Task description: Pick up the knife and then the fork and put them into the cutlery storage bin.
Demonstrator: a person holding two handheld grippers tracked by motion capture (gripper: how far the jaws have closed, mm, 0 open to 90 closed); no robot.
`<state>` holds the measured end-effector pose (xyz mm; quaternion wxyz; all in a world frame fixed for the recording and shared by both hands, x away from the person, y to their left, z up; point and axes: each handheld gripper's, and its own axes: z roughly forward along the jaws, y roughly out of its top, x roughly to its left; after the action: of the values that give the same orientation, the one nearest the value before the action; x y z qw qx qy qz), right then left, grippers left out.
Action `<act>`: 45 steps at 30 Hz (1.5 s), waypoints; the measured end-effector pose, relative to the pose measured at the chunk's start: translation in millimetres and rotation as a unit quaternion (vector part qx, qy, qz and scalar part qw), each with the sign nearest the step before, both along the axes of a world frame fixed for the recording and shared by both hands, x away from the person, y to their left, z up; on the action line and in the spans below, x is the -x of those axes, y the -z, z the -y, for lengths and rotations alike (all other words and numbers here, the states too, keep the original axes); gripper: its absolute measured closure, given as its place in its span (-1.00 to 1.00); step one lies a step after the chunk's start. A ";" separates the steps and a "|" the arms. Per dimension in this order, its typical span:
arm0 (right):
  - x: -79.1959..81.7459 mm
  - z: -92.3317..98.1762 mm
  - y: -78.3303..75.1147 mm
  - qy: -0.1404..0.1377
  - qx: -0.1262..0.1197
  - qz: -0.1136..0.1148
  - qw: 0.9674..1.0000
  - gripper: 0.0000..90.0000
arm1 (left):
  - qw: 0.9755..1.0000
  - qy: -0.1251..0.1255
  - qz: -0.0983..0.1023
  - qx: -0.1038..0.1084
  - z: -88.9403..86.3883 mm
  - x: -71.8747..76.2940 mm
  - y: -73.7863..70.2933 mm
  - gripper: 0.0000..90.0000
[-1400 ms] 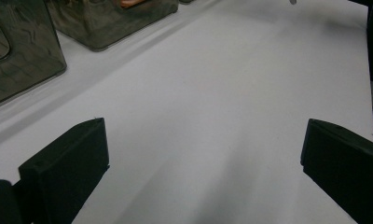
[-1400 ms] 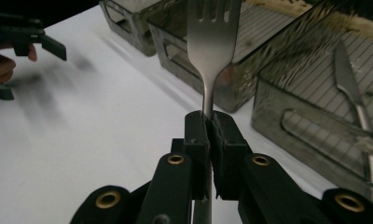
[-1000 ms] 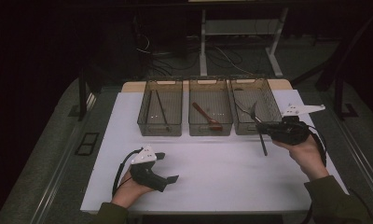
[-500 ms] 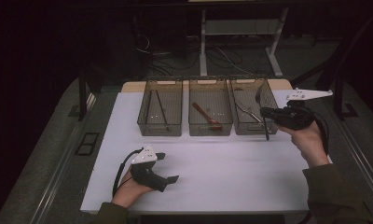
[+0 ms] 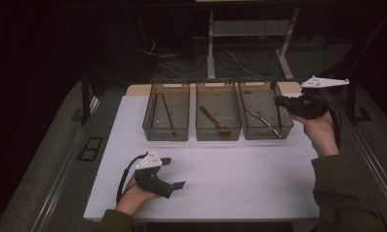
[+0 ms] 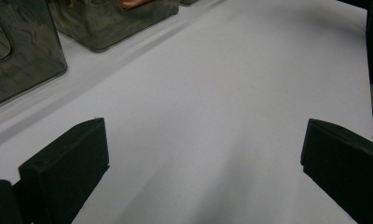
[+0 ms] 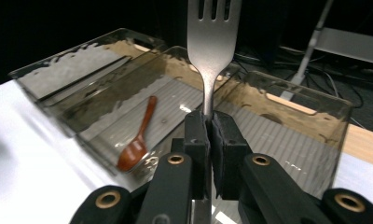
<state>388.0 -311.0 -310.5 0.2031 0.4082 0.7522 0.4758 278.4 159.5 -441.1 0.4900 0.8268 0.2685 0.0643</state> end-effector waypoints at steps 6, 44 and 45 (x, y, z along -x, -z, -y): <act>-17.3 4.1 0.8 0.015 0.000 -0.006 1.000 0.87 | 1.000 0.001 0.002 -0.002 1.0 0.7 -0.8 -1.00; -85.3 9.8 57.5 0.056 0.109 -0.109 0.986 0.87 | 1.000 0.003 0.001 -0.002 1.1 1.0 -0.9 -1.00; -86.4 9.5 59.6 0.055 0.115 -0.115 0.985 0.87 | 1.000 0.003 0.000 -0.002 1.3 1.0 -0.8 -1.00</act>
<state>474.4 -320.5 -370.1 0.1868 0.4748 0.7965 0.3244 277.4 158.2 -440.3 0.4886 0.8285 0.2661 0.0638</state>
